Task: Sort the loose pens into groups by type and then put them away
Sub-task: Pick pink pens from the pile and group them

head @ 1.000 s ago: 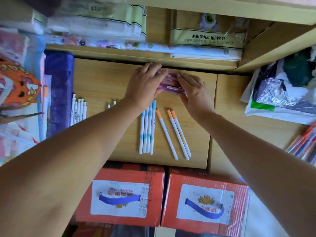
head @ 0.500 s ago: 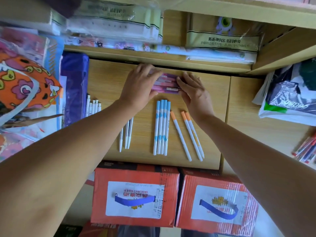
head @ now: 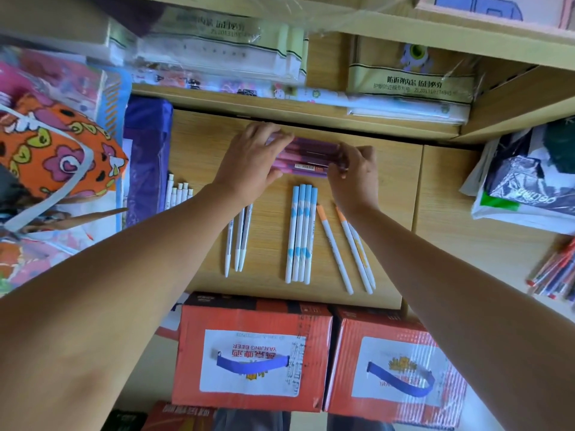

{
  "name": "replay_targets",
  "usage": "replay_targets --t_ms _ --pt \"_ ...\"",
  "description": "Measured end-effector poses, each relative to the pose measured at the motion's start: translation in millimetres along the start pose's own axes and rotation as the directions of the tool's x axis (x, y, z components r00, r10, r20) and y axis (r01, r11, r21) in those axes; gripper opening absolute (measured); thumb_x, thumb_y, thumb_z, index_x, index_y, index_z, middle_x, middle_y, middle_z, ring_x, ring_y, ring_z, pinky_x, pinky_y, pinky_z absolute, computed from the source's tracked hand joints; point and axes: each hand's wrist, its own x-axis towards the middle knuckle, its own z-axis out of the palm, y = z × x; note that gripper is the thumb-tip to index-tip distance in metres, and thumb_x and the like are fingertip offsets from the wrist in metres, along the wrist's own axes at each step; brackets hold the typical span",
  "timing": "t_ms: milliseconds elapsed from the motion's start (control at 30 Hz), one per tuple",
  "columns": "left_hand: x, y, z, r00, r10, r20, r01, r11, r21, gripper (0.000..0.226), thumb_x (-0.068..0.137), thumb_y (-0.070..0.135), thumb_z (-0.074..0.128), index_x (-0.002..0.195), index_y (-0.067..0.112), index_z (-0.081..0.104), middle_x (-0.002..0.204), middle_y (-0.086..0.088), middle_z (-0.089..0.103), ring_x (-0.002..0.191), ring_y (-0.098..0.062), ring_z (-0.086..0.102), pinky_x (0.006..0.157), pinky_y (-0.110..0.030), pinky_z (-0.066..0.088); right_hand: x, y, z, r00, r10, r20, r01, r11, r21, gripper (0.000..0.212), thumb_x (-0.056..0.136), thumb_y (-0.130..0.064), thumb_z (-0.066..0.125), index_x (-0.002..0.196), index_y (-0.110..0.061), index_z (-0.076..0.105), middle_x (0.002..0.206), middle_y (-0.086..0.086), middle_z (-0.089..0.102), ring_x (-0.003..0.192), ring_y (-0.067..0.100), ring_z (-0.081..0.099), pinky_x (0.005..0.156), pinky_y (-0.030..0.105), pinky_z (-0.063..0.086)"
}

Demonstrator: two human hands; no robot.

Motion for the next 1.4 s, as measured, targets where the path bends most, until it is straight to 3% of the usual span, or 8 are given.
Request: replay_targets --t_ms 300,500,800,933,1067,1167,1267,1400 --pt "-3 -2 -2 1.0 0.008 0.028 -0.009 1.0 0.029 0.068 0.079 0.026 0.074 0.14 0.015 0.045 0.139 -0.011 0.046 0.128 -0.033 0.042 0.106 -0.046 0.036 -3 6 1 0.994 -0.108 0.005 0.107 0.993 0.055 0.043 0.08 -0.003 0.057 0.123 -0.005 0.059 0.112 0.014 0.054 0.097 0.029 0.058 0.084 0.042 0.054" --pt "0 17 -13 0.999 0.04 0.021 -0.042 0.995 0.088 0.061 0.086 0.032 0.064 0.139 0.009 0.043 0.145 -0.017 0.04 0.135 -0.035 0.035 0.113 -0.047 0.027 -18 21 -24 0.997 -0.054 0.046 0.053 0.998 0.039 0.045 0.085 -0.004 0.055 0.129 -0.011 0.054 0.125 0.01 0.051 0.108 0.021 0.055 0.086 0.032 0.051" --pt "10 153 -5 0.953 0.303 0.003 -0.302 0.951 -0.074 0.032 0.078 0.012 0.063 0.11 0.012 0.066 0.115 -0.01 0.061 0.112 -0.033 0.054 0.092 -0.044 0.043 -75 112 -107 0.997 0.064 -0.048 -0.064 0.998 -0.008 0.036 0.083 -0.001 0.051 0.115 -0.014 0.063 0.111 0.006 0.061 0.087 0.023 0.063 0.074 0.043 0.054" --pt "9 238 29 0.925 0.357 0.13 -0.334 0.927 -0.173 0.038 0.082 0.011 0.06 0.12 0.014 0.063 0.131 -0.01 0.055 0.125 -0.032 0.046 0.101 -0.046 0.039 -103 175 -147 0.998 0.055 -0.039 -0.059 0.993 -0.099 0.041 0.08 0.001 0.055 0.118 -0.011 0.062 0.125 0.011 0.055 0.108 0.032 0.055 0.082 0.044 0.052" --pt "5 316 67 0.899 0.28 0.337 -0.265 0.96 -0.092 0.055 0.091 0.018 0.051 0.145 0.021 0.038 0.159 -0.009 0.019 0.146 -0.028 0.017 0.116 -0.042 0.023 -128 240 -181 0.994 0.036 0.1 -0.009 0.966 -0.257 0.058 0.076 0.0 0.063 0.132 -0.009 0.053 0.148 0.014 0.039 0.128 0.038 0.043 0.101 0.049 0.04" --pt "2 355 84 0.888 0.13 0.442 -0.169 0.984 0.051 0.064 0.093 0.023 0.05 0.151 0.021 0.021 0.161 -0.008 0.001 0.148 -0.028 0.005 0.117 -0.045 0.018 -139 274 -200 0.947 -0.021 0.322 0.102 0.966 -0.237 0.07 0.078 -0.005 0.064 0.144 -0.015 0.041 0.157 0.008 0.026 0.137 0.033 0.035 0.106 0.049 0.037" --pt "1 385 89 0.916 -0.015 0.402 -0.059 0.984 0.17 0.058 0.091 0.024 0.052 0.144 0.013 0.032 0.159 -0.015 0.01 0.145 -0.034 0.015 0.115 -0.047 0.022 -140 297 -222 0.919 -0.102 0.381 0.155 0.982 -0.112 0.056 0.084 -0.006 0.061 0.138 -0.012 0.049 0.153 0.006 0.033 0.132 0.031 0.042 0.104 0.043 0.041" --pt "15 425 89 0.939 -0.095 0.332 0.014 0.971 0.237 0.043 0.09 0.028 0.054 0.128 0.011 0.047 0.138 -0.016 0.038 0.121 -0.033 0.044 0.099 -0.042 0.038 -136 322 -265 0.978 -0.119 0.173 0.127 0.991 -0.036 0.034 0.084 -0.003 0.057 0.116 -0.01 0.064 0.118 0.01 0.059 0.094 0.03 0.063 0.072 0.037 0.053"
